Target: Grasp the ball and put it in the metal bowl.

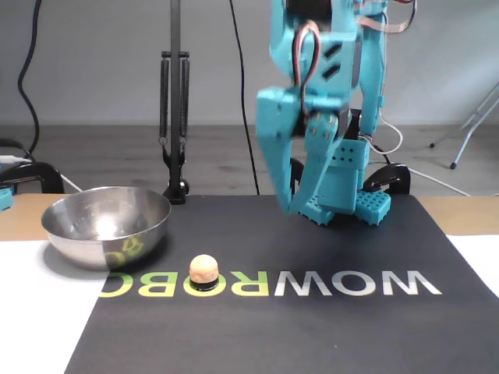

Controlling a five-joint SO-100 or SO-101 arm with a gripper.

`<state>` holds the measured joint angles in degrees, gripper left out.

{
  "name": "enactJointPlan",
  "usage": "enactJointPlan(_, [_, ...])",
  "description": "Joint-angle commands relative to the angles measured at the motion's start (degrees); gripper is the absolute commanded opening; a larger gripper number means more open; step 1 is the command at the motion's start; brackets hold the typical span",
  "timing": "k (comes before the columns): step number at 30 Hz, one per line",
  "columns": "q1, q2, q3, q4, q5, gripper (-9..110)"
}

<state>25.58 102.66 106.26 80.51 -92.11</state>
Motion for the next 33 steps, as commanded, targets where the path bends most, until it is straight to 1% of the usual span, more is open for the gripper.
enactJointPlan(1, [0.9,1.1,1.6,-2.8,-0.4,1])
enactJointPlan(3, [1.4,1.1,2.5,-3.9,-1.7,1])
enactJointPlan(8, [4.7,1.1,4.0,-3.7,-9.7,1])
enactJointPlan(17, [9.7,1.0,4.0,-4.0,-19.0,1])
enactJointPlan(28, [12.7,0.8,4.0,-4.0,-25.1,1])
enactJointPlan(30, [12.9,0.9,3.9,-4.0,-25.9,5])
enactJointPlan(33, [13.3,0.9,3.5,-4.0,-25.9,18])
